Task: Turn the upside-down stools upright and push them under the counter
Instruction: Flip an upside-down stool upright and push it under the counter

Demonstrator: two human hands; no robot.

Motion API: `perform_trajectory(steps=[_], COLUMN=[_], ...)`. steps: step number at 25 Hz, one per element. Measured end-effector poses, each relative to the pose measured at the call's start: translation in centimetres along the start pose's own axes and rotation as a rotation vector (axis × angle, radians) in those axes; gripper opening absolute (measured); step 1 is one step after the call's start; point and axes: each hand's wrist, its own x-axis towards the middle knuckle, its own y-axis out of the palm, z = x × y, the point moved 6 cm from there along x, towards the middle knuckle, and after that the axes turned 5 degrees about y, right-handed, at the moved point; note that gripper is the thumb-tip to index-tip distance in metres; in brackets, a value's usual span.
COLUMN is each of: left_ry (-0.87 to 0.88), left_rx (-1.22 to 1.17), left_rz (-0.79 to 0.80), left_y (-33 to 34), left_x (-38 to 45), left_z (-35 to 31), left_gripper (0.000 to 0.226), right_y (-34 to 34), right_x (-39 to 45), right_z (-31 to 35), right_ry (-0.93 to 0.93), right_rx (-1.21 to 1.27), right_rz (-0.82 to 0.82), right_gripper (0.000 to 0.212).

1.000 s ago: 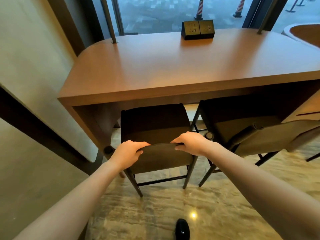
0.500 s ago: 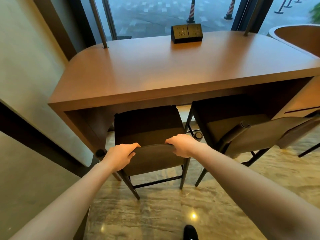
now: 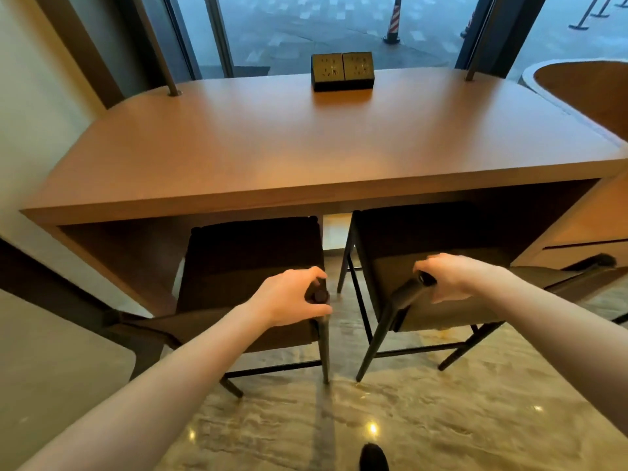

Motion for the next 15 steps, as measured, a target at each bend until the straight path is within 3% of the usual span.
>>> perform_trajectory(steps=[3, 5, 9, 15], left_ry=[-0.007, -0.063, -0.067, -0.033], left_rx=[0.206, 0.351, 0.135, 0.189], left_rz=[0.201, 0.242, 0.151, 0.105], left_y=[2.0, 3.7, 6.0, 6.2], left_x=[5.0, 8.2, 13.5, 15.6], left_z=[-4.2, -7.2, -12.9, -14.5], left_gripper=[0.048, 0.053, 0.081, 0.039], right_y=[2.0, 2.8, 3.4, 3.6], right_x=[0.8, 1.6, 3.2, 3.0], right_z=[-1.9, -2.6, -2.7, -2.4], right_ry=[-0.071, -0.099, -0.151, -0.289], right_rx=[0.044, 0.038, -0.057, -0.033], right_rz=[0.001, -0.028, -0.075, -0.1], right_gripper=[0.034, 0.028, 0.03, 0.028])
